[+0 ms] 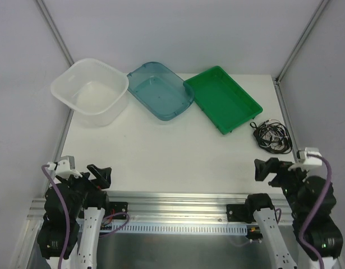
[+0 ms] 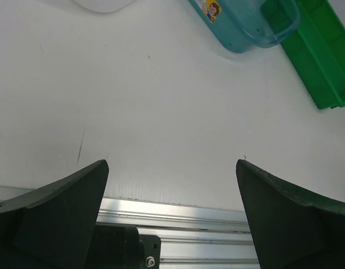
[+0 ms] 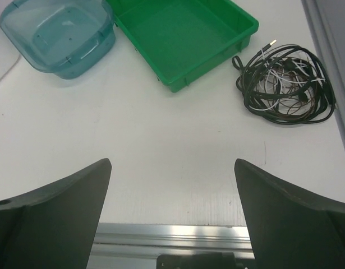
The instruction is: Untangle the cables
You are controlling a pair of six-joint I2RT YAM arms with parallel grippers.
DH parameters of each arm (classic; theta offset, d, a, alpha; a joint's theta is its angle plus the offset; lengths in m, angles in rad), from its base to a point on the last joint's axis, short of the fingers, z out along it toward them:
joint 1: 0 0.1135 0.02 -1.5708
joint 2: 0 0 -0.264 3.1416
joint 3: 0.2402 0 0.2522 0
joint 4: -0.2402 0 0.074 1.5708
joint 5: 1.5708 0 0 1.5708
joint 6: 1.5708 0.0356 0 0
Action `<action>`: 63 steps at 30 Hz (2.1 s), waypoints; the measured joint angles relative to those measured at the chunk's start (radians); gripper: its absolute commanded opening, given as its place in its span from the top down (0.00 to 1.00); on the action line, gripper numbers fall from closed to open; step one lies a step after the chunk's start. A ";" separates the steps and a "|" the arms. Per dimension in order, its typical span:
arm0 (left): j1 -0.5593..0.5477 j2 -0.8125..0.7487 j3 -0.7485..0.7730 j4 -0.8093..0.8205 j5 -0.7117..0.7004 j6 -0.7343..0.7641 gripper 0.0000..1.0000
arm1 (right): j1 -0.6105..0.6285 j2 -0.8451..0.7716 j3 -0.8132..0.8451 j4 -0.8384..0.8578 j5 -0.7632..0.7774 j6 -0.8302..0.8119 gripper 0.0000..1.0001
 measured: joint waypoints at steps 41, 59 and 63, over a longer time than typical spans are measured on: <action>0.000 0.542 -0.318 0.606 0.215 -0.087 0.01 | -0.356 1.617 0.136 0.477 0.257 0.552 0.42; 0.000 0.528 -0.319 0.628 0.274 -0.087 0.01 | 0.105 1.083 -0.238 0.354 0.208 0.555 0.99; 0.000 0.525 -0.323 0.629 0.291 -0.087 0.01 | 0.443 1.037 -0.212 0.316 0.212 0.517 0.99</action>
